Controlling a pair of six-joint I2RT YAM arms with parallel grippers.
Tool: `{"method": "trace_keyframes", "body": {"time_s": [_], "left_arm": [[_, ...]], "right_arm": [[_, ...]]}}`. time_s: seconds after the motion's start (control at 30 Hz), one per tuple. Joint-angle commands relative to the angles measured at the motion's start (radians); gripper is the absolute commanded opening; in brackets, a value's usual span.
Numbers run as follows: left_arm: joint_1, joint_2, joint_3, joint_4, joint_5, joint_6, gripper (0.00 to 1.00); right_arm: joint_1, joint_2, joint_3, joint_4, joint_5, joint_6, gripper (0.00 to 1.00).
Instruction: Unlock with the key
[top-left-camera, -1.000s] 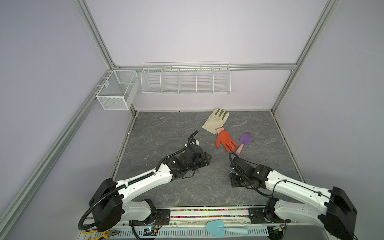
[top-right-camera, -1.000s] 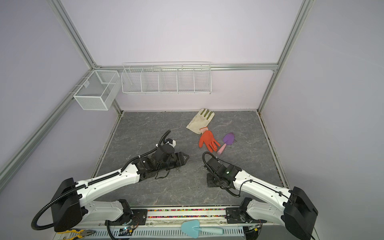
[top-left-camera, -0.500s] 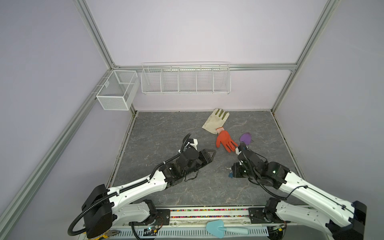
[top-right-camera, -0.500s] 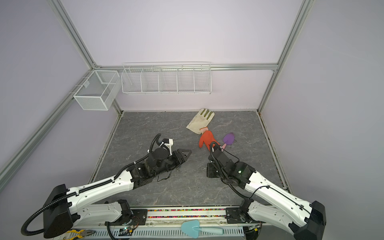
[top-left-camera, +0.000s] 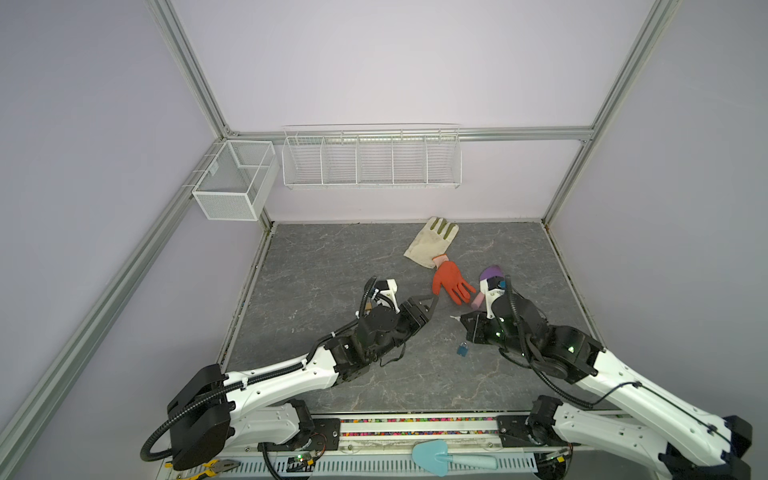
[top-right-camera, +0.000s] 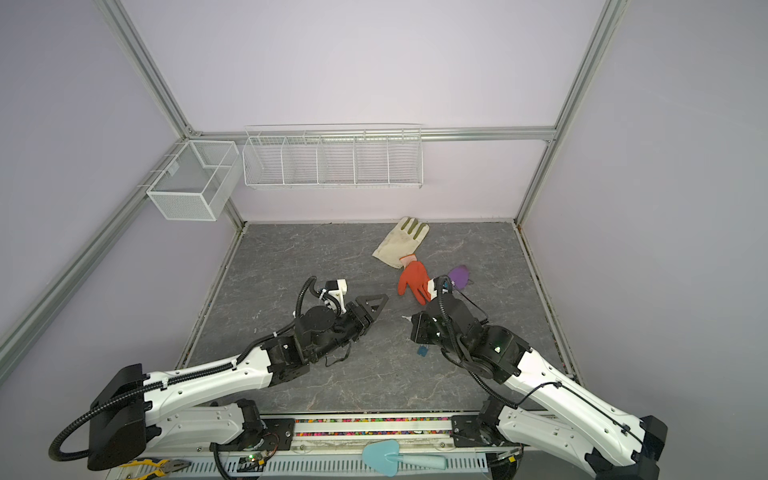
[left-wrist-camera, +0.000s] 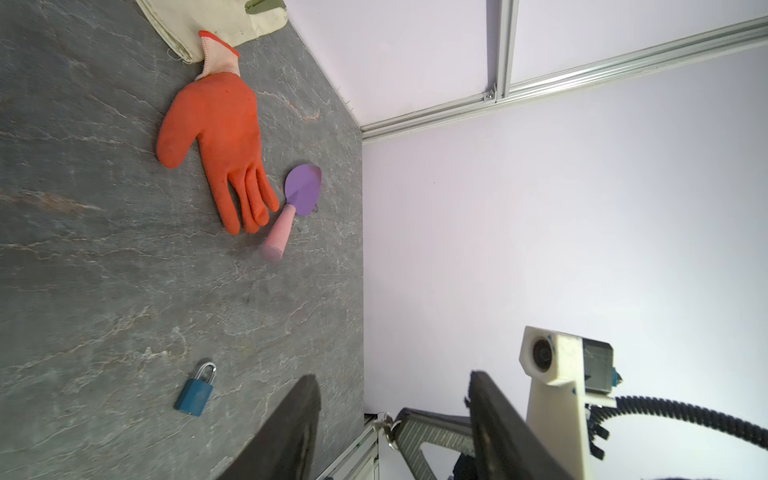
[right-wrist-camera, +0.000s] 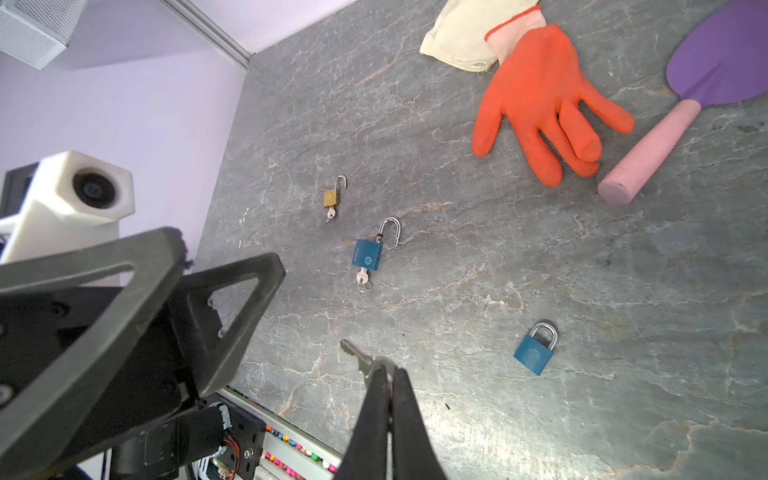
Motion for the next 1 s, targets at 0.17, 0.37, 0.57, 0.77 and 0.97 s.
{"method": "trace_keyframes", "body": {"time_s": [0.17,0.37,0.57,0.77,0.97], "left_arm": [[-0.051,0.064,0.023,0.104,-0.037,-0.033,0.51],[-0.062,0.104,0.061,0.107,-0.022,-0.027,0.47],[-0.069,0.119,0.077,0.125,-0.028,-0.012,0.4],[-0.068,0.122,0.083,0.095,-0.048,-0.012,0.28],[-0.068,0.117,0.078,0.088,-0.065,-0.01,0.15]], "right_arm": [[0.025,0.005,0.042,0.078,0.043,0.029,0.07],[0.037,0.011,0.041,0.125,0.045,0.015,0.07],[0.044,0.022,0.035,0.135,0.044,0.012,0.07],[0.066,0.02,0.035,0.133,0.071,-0.014,0.07],[0.083,0.026,0.035,0.123,0.095,-0.018,0.07]]}}
